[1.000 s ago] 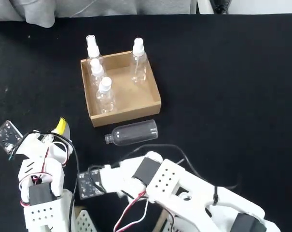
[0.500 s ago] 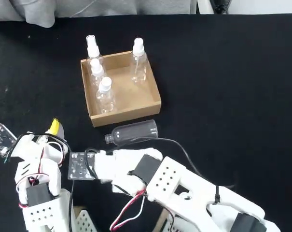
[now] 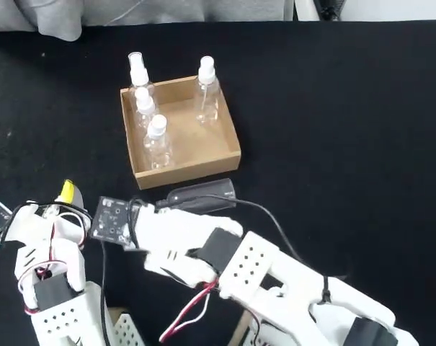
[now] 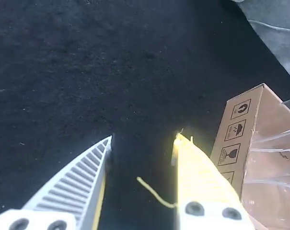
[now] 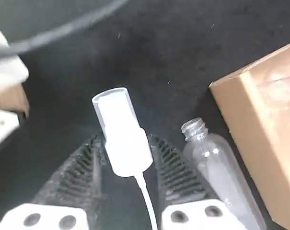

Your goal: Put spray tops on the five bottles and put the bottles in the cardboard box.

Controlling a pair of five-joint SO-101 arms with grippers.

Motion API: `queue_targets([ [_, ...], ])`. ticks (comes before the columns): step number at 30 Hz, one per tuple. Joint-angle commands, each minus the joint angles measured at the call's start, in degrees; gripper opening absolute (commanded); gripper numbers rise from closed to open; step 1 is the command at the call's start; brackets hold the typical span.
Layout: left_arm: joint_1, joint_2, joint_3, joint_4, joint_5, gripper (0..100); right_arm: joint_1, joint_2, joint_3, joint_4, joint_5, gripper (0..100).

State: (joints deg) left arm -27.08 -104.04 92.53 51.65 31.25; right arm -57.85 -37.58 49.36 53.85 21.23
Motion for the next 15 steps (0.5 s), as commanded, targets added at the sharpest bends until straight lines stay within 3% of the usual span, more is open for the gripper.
queue_targets([
  [1,-0.7,-0.5,-2.9,-1.4,-0.1,19,-0.3,4.4,-6.5,-1.5,-1.8,1.5],
  [15,-0.7,-0.5,-2.9,-1.4,-0.1,19,3.3,27.4,-22.7,-1.4,-1.8,1.5],
])
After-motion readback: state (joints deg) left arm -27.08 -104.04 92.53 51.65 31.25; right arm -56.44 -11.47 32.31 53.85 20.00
